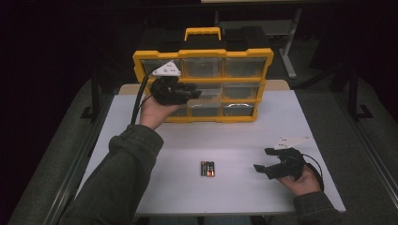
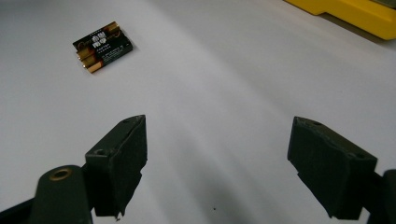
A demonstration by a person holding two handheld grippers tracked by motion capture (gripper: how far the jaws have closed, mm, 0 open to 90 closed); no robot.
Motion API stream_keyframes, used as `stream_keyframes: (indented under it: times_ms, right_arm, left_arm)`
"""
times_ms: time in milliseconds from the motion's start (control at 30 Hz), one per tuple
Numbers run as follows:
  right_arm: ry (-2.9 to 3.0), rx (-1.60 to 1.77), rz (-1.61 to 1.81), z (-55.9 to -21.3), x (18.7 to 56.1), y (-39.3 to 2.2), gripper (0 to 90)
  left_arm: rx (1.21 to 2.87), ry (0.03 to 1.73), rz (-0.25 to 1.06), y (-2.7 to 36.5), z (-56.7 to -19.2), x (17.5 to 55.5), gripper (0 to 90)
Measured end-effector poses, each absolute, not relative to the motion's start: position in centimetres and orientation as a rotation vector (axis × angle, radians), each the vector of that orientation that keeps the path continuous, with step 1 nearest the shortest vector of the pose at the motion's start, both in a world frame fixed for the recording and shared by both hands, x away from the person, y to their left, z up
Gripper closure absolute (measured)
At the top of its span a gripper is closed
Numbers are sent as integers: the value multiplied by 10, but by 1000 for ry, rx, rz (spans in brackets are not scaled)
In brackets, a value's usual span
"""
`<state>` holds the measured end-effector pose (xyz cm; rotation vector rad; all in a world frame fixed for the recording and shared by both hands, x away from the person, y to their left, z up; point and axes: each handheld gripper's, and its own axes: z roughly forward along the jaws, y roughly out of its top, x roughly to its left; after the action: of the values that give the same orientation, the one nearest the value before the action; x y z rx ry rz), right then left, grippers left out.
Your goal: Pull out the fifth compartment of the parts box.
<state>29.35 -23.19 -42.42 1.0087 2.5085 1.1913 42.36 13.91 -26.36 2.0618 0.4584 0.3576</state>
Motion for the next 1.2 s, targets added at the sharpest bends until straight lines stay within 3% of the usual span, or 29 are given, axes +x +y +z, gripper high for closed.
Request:
stream_keyframes:
  times_ms: [200,533,1200]
  right_arm:
    - [2516,1003,1195,-425,295,-231,188]
    - [2533,1008,1187,-426,295,-230,189]
    - [2542,992,1197,-425,294,-229,193]
  left_arm:
    - [2229,340,418,125,-262,441,602]
    - [2337,285,404,106,-271,455,601]
    - [2429,177,332,105,-273,461,715]
